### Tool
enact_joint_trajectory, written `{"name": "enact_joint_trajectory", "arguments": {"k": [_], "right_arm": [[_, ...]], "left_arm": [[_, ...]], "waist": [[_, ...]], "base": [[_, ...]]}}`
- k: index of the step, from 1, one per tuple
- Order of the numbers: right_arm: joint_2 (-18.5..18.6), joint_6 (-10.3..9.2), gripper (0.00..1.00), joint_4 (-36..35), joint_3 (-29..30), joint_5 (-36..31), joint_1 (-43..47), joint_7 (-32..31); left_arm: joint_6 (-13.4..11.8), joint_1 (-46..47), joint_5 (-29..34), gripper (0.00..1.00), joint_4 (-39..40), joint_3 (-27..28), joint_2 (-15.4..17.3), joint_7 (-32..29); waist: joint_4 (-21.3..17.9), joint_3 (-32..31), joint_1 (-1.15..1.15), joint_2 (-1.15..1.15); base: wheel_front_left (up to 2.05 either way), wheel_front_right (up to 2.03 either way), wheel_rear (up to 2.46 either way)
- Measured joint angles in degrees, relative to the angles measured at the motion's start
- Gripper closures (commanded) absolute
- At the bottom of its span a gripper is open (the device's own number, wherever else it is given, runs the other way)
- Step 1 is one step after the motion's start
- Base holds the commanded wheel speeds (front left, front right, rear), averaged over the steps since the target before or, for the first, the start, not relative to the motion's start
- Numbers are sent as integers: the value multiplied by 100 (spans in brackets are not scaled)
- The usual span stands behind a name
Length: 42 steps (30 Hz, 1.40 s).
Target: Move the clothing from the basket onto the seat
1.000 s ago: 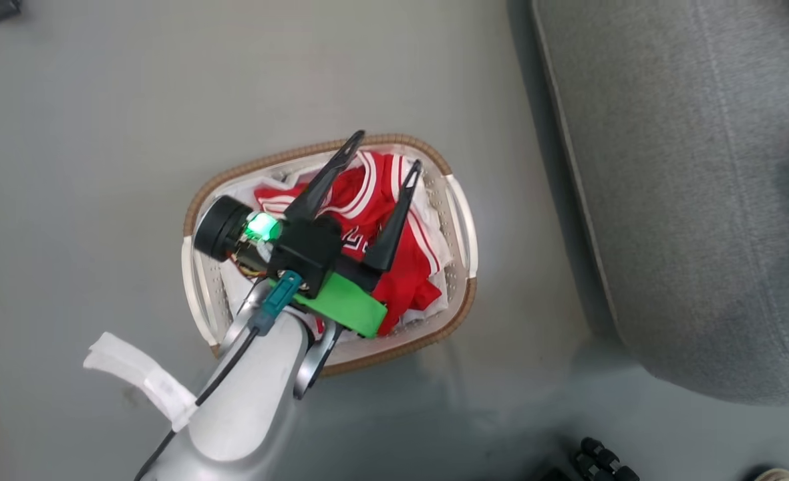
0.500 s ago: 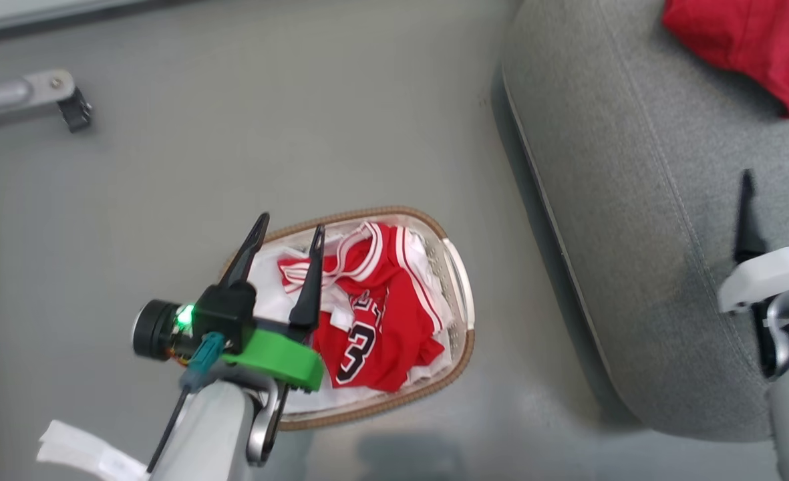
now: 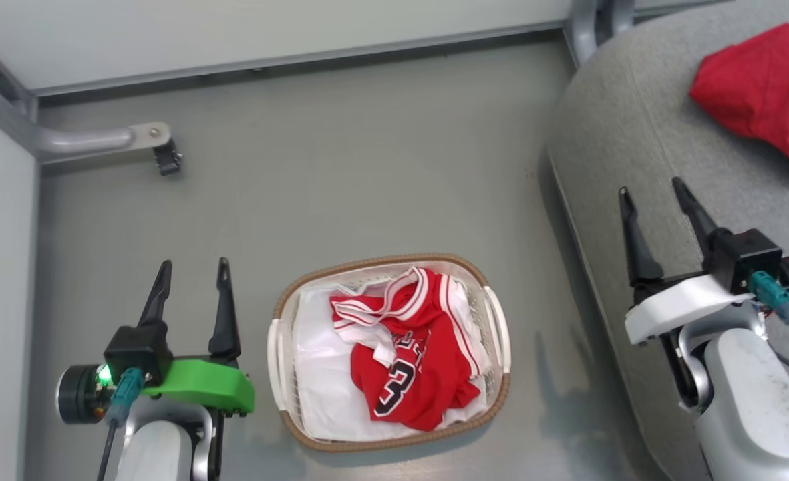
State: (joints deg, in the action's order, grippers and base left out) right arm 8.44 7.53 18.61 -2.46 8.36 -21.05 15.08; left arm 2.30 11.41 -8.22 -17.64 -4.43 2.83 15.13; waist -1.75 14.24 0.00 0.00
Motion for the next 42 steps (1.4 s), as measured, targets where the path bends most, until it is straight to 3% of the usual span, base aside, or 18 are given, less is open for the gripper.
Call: {"name": "enact_joint_trajectory", "arguments": {"k": [10, 23, 32, 42], "right_arm": [[-151, 0, 0, -80, -309, 122, 477, 0], [-236, 0, 0, -37, -234, 135, 1083, 0], [-200, 0, 0, -156, -244, 135, 938, 0], [-73, 0, 0, -565, -465, 235, 277, 0]], "left_arm": [[-26, -485, 23, 0, 77, 242, 0, 0], [-20, -1099, -126, 0, 337, 234, -1, 0], [18, -1024, -133, 0, 291, -81, 0, 0], [-7, -283, -476, 0, -101, -967, -1, 0]], "waist": [[425, -479, 0, 0], [603, -1001, 0, 0], [570, -786, 0, 0], [337, -178, 0, 0]], "base": [[0, 0, 0], [0, 0, 0], [0, 0, 0], [0, 0, 0]]}}
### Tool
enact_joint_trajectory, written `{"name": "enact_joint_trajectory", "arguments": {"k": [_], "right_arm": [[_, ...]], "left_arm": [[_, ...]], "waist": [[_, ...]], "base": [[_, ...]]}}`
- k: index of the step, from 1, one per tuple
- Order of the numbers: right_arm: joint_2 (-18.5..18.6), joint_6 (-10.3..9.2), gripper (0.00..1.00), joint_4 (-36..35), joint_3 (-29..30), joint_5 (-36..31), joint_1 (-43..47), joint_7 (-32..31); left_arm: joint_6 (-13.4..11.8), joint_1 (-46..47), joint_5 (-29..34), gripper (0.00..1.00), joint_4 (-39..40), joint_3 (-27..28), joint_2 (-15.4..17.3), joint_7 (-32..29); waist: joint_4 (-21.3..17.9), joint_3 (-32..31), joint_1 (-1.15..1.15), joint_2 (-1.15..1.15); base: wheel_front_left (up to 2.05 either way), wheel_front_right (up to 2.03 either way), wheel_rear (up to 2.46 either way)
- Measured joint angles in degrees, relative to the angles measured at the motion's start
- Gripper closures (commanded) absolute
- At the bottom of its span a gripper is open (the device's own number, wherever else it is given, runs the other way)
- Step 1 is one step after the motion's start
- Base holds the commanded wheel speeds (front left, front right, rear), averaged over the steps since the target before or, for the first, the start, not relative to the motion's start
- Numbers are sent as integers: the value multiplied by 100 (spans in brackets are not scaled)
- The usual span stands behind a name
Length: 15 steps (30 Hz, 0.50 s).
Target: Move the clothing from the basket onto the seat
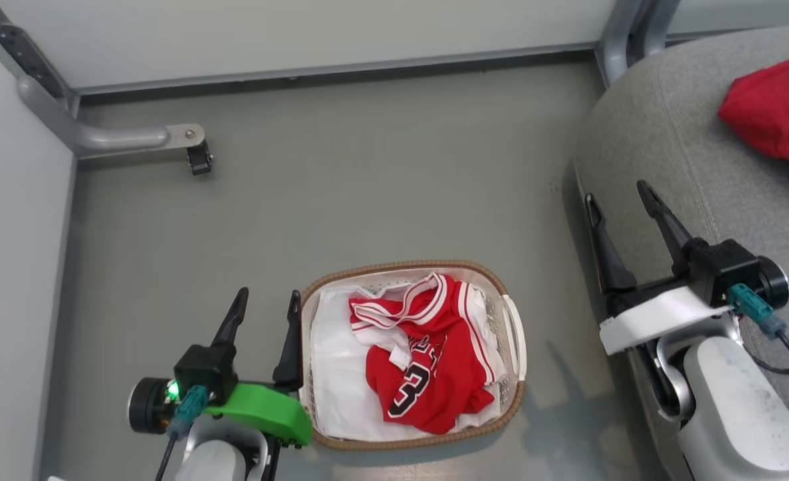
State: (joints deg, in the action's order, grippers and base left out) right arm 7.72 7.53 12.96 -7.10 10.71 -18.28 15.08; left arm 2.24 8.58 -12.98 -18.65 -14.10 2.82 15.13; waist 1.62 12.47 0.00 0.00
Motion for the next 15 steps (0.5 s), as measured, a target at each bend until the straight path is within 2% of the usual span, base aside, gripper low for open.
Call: {"name": "enact_joint_trajectory", "arguments": {"k": [15], "right_arm": [[-122, 0, 0, -579, -235, 108, -1025, 1]], "left_arm": [[118, 1465, -74, 0, -1267, -642, -13, 0]], "waist": [[-747, 1282, 0, 0]], "base": [[0, 0, 0]]}}
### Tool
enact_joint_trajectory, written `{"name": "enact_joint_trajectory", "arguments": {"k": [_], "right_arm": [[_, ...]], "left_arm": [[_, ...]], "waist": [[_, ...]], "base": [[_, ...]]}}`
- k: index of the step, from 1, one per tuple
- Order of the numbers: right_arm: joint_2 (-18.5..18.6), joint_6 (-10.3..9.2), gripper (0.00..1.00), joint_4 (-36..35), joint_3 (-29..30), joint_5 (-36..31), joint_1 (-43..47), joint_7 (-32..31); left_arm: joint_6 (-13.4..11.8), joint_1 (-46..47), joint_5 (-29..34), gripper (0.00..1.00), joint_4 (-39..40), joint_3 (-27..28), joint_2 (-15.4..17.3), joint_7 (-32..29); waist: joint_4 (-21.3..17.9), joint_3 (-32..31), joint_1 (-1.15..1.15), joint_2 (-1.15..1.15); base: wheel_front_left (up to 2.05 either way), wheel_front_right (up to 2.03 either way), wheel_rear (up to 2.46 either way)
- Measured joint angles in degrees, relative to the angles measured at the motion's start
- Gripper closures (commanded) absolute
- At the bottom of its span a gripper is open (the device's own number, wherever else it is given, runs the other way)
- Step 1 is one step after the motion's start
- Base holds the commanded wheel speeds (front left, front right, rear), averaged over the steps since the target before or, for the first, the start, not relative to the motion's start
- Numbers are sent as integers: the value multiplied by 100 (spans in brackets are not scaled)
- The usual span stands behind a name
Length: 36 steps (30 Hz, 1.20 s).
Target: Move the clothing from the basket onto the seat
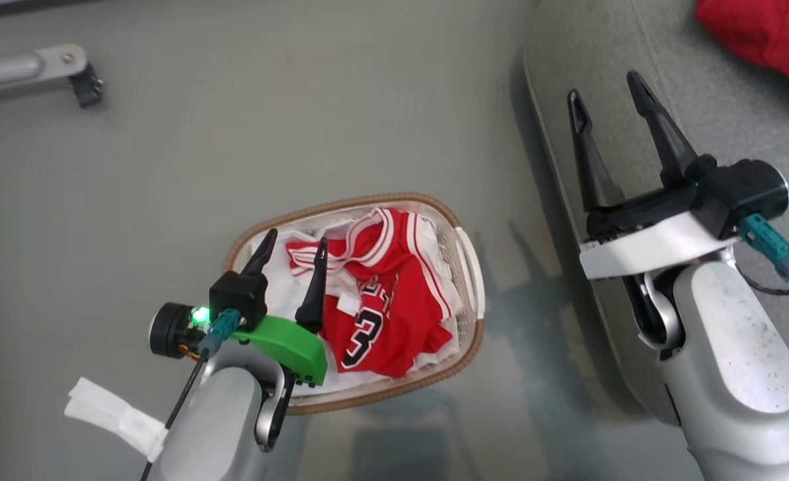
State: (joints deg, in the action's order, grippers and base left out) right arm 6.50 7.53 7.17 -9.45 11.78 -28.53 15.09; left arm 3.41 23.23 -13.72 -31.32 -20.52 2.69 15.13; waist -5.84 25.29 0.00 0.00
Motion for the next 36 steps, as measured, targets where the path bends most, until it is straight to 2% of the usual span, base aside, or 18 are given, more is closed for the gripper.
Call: {"name": "enact_joint_trajectory", "arguments": {"k": [13, 23, 26, 36], "right_arm": [[-156, 0, 0, -490, -222, 57, -518, -1], [-160, -1, 0, -692, -236, 19, -653, -1], [-135, 0, 0, -680, -320, 8, -674, -1], [-44, 0, 0, -743, -280, -45, -739, -1]], "left_arm": [[260, 1081, 220, 0, -1762, -221, -1, 0], [374, 2054, 114, 0, -3309, -765, 3, -14], [390, 2233, 125, 0, -3675, -1011, -1, -198], [391, 2616, -88, 0, -4095, -1316, 9, -471]], "waist": [[-646, 1055, 0, 0], [-918, 1820, 0, 0], [-972, 2015, 0, 0], [-1027, 2506, 0, 0]], "base": [[0, 0, 0], [0, 0, 0], [0, 0, 0], [0, 0, 0]]}}
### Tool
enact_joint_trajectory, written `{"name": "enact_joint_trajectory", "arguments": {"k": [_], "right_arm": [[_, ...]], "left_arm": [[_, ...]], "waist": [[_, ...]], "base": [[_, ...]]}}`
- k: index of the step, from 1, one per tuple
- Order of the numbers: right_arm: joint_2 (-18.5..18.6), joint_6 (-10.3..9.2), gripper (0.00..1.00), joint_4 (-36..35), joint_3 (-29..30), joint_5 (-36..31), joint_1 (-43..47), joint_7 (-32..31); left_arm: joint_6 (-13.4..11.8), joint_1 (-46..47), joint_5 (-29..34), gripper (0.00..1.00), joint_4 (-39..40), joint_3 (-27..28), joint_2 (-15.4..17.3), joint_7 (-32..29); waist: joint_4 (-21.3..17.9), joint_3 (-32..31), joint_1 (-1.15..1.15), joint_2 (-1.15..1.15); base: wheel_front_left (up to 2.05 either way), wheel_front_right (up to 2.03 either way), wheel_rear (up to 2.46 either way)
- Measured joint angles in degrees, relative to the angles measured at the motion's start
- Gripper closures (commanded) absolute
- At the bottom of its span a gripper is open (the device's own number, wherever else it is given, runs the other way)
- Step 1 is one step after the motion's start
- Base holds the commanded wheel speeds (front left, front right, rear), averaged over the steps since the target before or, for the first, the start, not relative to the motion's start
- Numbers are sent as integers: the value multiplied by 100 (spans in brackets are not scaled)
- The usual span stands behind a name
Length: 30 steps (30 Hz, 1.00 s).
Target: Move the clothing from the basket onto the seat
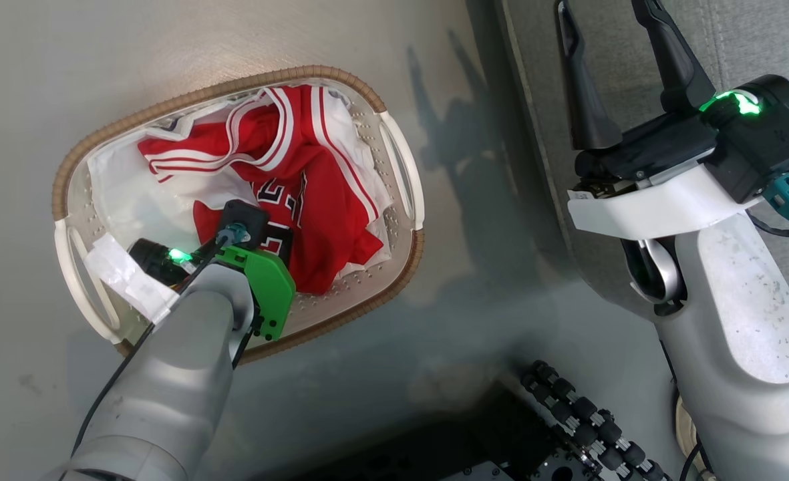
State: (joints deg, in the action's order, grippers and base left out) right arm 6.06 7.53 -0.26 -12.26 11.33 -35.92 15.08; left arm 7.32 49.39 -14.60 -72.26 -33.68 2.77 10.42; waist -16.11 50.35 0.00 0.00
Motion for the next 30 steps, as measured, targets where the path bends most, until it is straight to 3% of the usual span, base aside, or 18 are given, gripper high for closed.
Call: {"name": "enact_joint_trajectory", "arguments": {"k": [8, 17, 18, 19, 20, 30], "right_arm": [[-1, -1, 0, -58, 36, -4, -55, 0], [-90, 0, 0, -35, 70, 18, -57, 0], [-104, 0, 0, -32, 71, 21, -57, 0], [-115, 0, 0, -27, 75, 21, -58, 0], [-121, 0, 0, -25, 81, 22, -58, 0], [-182, 0, 0, 59, 180, 49, -86, 0]], "left_arm": [[5, 242, -196, 0, -85, -87, 60, -78], [5, 230, -702, 0, 162, -727, 24, -369], [4, 207, -800, 45, 252, -848, 25, -421], [5, 171, -923, 67, 346, -962, 22, -431], [5, 156, -1025, 100, 422, -1069, 16, -431], [5, 116, -2015, 100, 912, -2091, 342, -113]], "waist": [[1, 296, 0, 0], [-76, 441, 0, 0], [-84, 441, 0, 0], [-91, 440, 0, 0], [-93, 438, 0, 0], [-105, 282, 0, 0]], "base": [[0, 0, 0], [0, 0, 0], [0, 0, 0], [0, 0, 0], [0, 0, 0], [0, 0, 0]]}}
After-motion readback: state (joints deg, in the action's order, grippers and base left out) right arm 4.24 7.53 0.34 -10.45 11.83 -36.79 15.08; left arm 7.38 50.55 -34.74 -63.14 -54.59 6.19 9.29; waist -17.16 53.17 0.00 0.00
